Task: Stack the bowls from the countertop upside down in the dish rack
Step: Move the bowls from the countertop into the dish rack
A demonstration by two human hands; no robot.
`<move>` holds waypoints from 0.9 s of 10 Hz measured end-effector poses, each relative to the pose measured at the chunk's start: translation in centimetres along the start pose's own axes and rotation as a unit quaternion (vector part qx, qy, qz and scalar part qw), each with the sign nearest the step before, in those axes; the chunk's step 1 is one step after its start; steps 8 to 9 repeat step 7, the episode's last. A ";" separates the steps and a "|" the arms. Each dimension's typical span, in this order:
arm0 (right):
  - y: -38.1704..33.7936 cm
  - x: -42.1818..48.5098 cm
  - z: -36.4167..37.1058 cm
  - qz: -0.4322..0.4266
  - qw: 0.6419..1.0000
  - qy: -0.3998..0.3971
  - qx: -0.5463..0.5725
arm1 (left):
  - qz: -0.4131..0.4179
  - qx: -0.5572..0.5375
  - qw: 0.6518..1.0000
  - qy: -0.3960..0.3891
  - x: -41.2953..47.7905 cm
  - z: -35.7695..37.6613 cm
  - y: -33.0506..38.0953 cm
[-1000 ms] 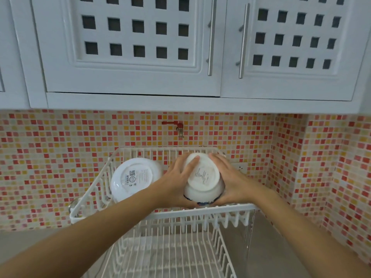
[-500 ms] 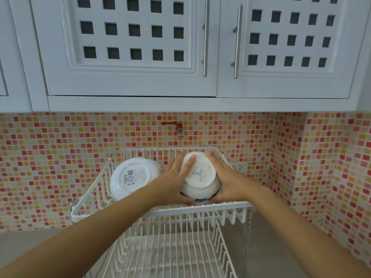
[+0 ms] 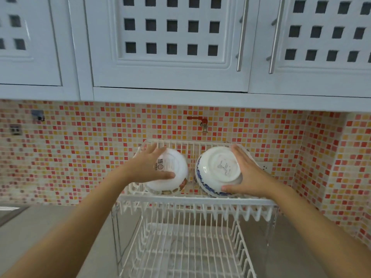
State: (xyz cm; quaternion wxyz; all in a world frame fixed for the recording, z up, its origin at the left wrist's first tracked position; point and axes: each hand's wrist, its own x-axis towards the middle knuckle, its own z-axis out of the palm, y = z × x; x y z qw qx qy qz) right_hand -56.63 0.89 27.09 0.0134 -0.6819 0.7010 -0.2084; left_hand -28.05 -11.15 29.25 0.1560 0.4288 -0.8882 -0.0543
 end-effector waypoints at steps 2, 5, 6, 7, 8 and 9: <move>-0.3 0.2 -0.1 0.002 1.000 -0.001 0.013 | -0.012 -0.044 0.999 0.006 0.0 1.5 -1.2; -1.8 -1.7 -1.3 -0.008 0.999 0.044 -0.001 | 0.017 -0.064 0.996 0.059 -2.3 0.2 -0.3; -4.6 -3.2 -1.6 -0.025 0.995 0.095 0.001 | 0.036 -0.049 0.992 0.107 -4.2 -1.2 0.9; -7.4 -3.5 -2.2 -0.032 0.993 0.115 -0.001 | 0.055 -0.029 0.990 0.128 -4.9 -3.1 2.2; -7.4 -3.5 -2.2 -0.032 0.993 0.115 -0.001 | 0.055 -0.029 0.990 0.128 -4.9 -3.1 2.2; -7.4 -3.5 -2.2 -0.032 0.993 0.115 -0.001 | 0.055 -0.029 0.990 0.128 -4.9 -3.1 2.2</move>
